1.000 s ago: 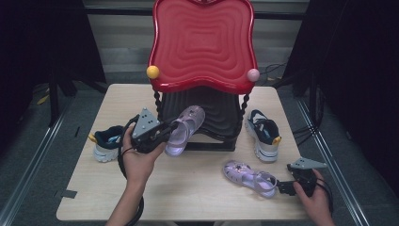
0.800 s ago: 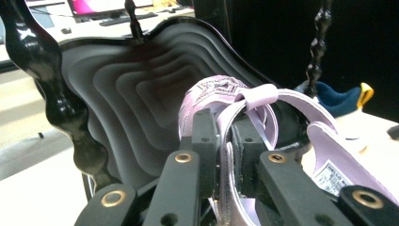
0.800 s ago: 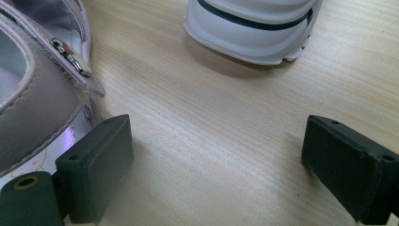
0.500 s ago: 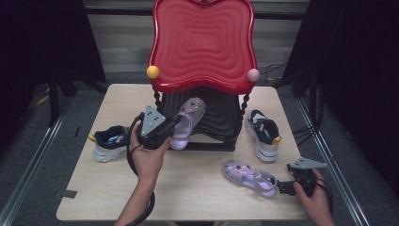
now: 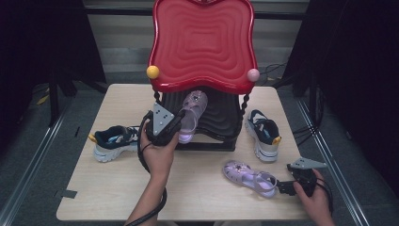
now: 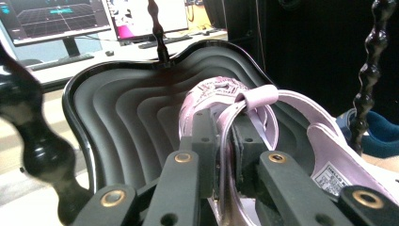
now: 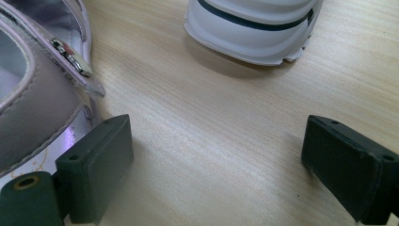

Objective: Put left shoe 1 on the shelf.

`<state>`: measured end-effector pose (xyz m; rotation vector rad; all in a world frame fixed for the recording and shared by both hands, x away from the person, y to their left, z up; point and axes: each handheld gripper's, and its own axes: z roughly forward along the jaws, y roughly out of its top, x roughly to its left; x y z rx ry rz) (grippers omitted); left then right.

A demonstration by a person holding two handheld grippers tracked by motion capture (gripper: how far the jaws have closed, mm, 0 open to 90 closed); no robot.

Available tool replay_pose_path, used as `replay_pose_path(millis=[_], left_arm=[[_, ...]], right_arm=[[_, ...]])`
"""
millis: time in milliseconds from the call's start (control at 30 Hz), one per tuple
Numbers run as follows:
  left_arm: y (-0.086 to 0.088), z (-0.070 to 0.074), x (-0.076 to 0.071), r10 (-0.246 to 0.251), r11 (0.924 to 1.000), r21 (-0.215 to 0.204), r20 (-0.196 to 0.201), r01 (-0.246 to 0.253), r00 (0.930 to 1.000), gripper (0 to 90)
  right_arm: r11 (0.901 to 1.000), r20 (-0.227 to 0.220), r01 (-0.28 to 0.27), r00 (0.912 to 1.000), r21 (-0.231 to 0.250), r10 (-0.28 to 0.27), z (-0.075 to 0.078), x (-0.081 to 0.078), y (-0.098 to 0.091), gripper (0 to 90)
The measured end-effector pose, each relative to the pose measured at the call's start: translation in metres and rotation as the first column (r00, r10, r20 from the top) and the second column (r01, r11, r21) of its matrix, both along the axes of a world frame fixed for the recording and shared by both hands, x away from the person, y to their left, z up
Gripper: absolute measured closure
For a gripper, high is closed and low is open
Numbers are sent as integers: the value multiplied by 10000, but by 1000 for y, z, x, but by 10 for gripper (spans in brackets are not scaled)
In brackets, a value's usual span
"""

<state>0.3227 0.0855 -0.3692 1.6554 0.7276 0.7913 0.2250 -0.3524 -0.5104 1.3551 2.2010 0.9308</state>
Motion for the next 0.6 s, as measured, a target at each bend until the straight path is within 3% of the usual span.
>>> replay_pose_path(millis=[367, 600], left_arm=[[-16, -7, 11, 660, 9976, -195, 125, -657, 9977, 823], [-20, -11, 16, 1267, 9901, -639, 263, -1248, 9916, 822]], right_arm=[[10000, -1, -1, 10000, 2, 1, 0, 0, 0, 86], [10000, -3, -2, 10000, 5, 2, 0, 0, 0, 86]])
